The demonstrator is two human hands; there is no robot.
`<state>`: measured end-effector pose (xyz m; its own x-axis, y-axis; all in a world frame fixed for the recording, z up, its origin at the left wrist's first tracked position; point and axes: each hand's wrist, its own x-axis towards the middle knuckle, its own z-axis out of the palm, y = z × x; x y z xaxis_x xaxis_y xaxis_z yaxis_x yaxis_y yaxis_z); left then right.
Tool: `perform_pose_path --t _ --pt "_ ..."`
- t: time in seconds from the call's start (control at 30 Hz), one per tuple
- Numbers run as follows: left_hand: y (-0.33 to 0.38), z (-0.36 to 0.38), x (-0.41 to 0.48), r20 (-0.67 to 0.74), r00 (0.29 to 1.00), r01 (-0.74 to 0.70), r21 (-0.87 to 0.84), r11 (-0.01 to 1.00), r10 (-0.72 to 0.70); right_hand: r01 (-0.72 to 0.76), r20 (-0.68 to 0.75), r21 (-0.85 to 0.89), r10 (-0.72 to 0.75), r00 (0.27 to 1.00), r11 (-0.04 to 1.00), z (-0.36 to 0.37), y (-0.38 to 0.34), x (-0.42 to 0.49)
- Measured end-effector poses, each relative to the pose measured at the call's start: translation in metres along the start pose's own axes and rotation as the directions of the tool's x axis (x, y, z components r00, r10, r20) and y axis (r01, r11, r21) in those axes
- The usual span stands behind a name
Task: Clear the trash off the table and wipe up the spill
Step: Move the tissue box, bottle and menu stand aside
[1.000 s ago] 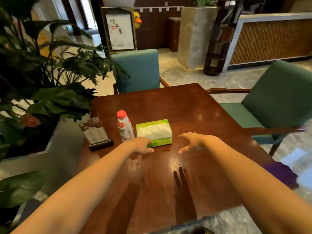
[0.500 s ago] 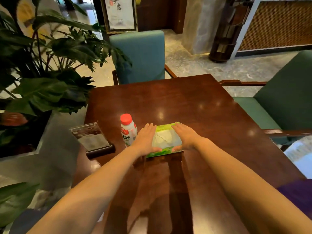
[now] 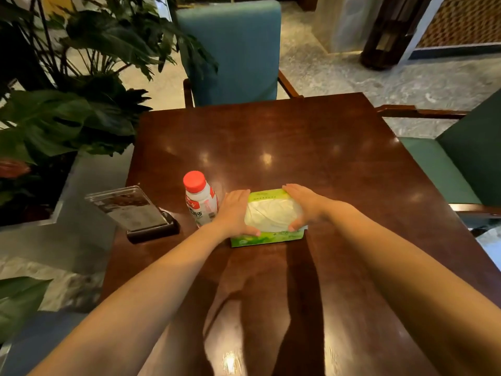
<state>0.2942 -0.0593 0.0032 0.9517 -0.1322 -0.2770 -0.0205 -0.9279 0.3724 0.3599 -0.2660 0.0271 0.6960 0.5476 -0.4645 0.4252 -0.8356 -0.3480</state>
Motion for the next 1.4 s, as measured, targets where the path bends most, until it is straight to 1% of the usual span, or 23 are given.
perform_pose_path --t 0.13,0.23,0.4,0.5,0.67,0.87,1.1,1.3,1.4 --pt "-0.002 -0.001 0.006 -0.026 1.000 0.003 -0.024 1.000 -0.004 0.022 -0.030 0.058 -0.021 0.999 0.998 0.002 0.005 0.002" --pt "-0.002 -0.002 0.005 -0.029 0.999 -0.019 0.015 1.000 0.019 0.035 -0.035 0.088 -0.032 0.999 0.996 0.005 0.007 0.002" --pt "-0.001 -0.007 0.004 0.032 0.999 -0.033 0.081 0.996 0.031 0.042 -0.031 0.108 -0.039 0.999 0.993 0.010 0.009 0.005" --pt "0.000 -0.009 0.002 0.018 0.999 -0.037 0.100 0.994 0.035 0.061 -0.086 0.087 -0.053 0.995 0.994 0.012 0.011 0.006" --pt "0.001 -0.008 -0.002 -0.063 0.997 -0.042 0.066 0.997 0.046 0.120 -0.199 0.141 -0.090 0.976 0.983 0.013 0.012 0.000" --pt "0.010 -0.015 -0.012 -0.073 0.996 -0.052 0.032 0.998 0.054 0.139 -0.226 0.146 -0.104 0.969 0.979 0.007 0.007 -0.015" --pt "0.051 -0.025 0.000 0.002 0.988 -0.154 -0.006 0.988 0.154 0.046 -0.225 0.197 -0.001 0.974 0.979 -0.014 0.033 -0.065" --pt "0.129 -0.019 0.027 0.012 0.959 -0.284 0.008 0.959 0.283 -0.061 -0.274 0.238 0.128 0.953 0.969 -0.030 0.086 -0.127" --pt "0.175 -0.012 0.045 0.014 0.931 -0.365 0.024 0.931 0.364 -0.110 -0.294 0.238 0.180 0.939 0.965 -0.040 0.118 -0.158"
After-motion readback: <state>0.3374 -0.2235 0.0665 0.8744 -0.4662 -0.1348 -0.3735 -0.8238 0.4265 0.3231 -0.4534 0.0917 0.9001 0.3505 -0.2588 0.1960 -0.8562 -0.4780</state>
